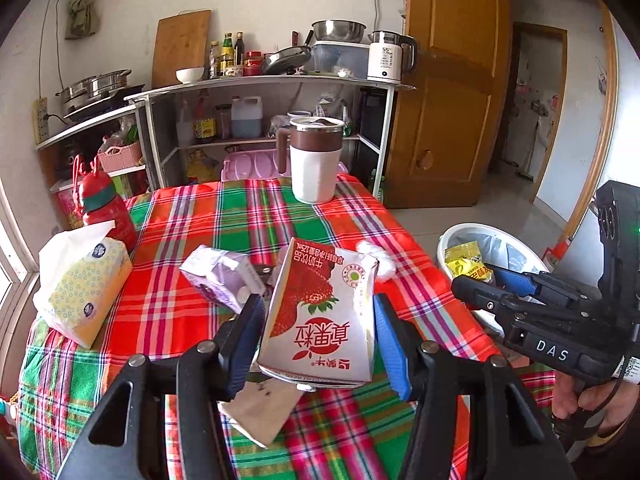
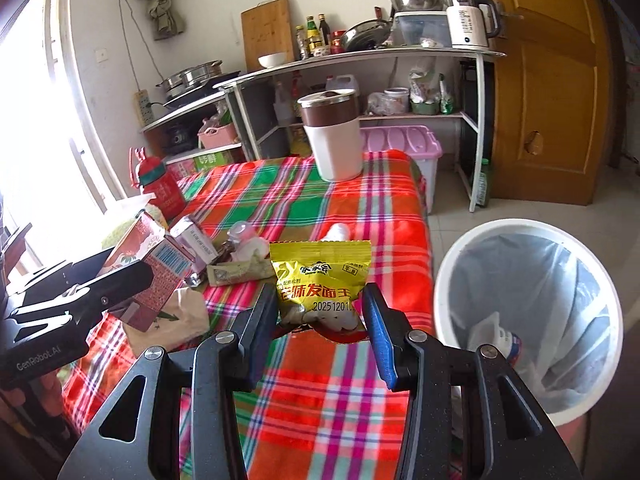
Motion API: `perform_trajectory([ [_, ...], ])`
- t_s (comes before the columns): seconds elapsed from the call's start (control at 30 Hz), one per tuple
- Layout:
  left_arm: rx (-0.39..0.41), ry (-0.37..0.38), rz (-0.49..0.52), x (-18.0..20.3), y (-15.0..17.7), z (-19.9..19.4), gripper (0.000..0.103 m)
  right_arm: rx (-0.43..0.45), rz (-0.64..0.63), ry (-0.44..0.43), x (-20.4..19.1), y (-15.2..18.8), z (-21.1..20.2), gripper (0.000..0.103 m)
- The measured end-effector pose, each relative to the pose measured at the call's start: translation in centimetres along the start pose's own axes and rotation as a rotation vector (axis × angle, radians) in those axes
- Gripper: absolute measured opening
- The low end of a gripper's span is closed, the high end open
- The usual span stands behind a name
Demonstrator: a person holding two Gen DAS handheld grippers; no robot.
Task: Collect trash
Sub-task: 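Carry the juice carton and yellow snack bag over the white bin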
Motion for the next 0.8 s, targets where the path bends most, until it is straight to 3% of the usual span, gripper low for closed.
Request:
perform_trajectory([
  [0.47, -0.013, 0.084, 0.088, 8.0, -0.9, 2.3, 0.057, 0.031, 0.064, 0.104, 7.0, 0.0, -3.0, 0.044],
  [0.8, -0.047, 0.161, 0.132, 13.7, -0.7, 5.5, 0.057, -0.009, 0.109, 0.220, 13.9, 1.2, -4.1, 0.044],
])
Point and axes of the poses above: each gripper's, at about its wrist camera, not at the fingertips, and z roughly the way its jaws point, x to its right, y to its underside, the point moved 7 cm from there along z, roughly the way its jaws point, and after that the axes turned 4 degrees about x, right-handed, at the moved point
